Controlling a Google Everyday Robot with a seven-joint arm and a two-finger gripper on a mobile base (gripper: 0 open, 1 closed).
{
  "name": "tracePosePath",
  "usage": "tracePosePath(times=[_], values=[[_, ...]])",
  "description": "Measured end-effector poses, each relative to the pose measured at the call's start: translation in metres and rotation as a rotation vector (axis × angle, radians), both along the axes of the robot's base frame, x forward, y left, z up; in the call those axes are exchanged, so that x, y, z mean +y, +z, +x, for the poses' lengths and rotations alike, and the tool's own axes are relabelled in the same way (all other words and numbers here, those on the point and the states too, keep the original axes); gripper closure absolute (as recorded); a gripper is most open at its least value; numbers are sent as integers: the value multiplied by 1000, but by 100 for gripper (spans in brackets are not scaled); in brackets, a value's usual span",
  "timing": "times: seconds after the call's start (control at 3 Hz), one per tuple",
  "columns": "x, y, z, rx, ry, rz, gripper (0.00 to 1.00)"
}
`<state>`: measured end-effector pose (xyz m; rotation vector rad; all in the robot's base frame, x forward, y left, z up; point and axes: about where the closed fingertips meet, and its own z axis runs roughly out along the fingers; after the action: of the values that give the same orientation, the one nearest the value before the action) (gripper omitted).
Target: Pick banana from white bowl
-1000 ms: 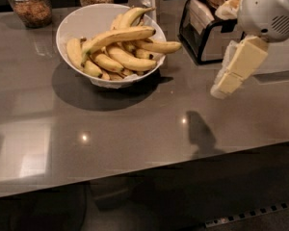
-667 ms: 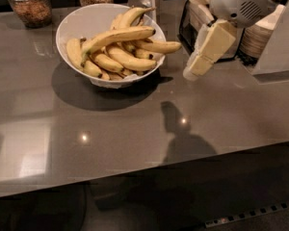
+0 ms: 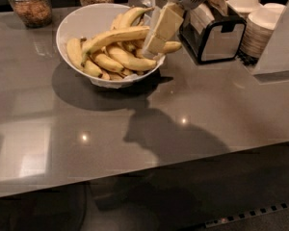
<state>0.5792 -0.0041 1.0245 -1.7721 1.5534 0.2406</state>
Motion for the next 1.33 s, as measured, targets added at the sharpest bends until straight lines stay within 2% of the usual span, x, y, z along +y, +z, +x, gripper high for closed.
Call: tracePosePath(times=[0.67,1.33], values=[[50,-23,48,21,54,-59,0],[78,-52,67,58,69,-136,3]])
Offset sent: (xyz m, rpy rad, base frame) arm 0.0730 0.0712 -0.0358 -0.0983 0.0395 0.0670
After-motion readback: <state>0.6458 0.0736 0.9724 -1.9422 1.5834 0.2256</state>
